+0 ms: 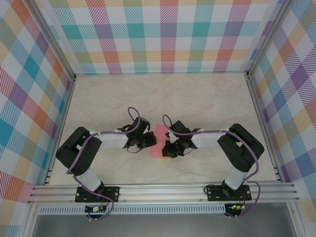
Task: Fold a paper plane with a square sheet of paper (pick it up from the middle)
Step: Fold the triangle a second time at the center of the table.
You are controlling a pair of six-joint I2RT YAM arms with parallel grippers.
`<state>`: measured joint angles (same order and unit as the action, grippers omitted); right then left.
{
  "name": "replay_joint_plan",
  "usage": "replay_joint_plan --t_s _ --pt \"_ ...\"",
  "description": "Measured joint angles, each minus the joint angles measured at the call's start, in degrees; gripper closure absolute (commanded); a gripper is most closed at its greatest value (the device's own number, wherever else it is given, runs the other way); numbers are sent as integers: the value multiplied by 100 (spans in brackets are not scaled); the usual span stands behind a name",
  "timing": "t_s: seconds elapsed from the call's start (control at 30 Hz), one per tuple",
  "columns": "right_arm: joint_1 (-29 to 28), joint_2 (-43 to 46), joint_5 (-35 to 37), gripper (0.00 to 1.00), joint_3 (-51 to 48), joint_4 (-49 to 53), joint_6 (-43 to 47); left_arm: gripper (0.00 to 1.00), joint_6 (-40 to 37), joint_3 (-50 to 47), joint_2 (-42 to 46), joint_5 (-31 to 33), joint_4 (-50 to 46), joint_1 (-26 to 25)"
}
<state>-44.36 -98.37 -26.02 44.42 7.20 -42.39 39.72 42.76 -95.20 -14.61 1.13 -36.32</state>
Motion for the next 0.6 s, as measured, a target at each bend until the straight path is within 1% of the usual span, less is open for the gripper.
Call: replay_joint_plan --t_s 0.33,0.6 --pt "0 -7 -15 100 4 7 87 86 7 164 -111 -116 -170 229" --pt "0 -17 -17 100 28 26 107 85 7 216 46 122 -424 494"
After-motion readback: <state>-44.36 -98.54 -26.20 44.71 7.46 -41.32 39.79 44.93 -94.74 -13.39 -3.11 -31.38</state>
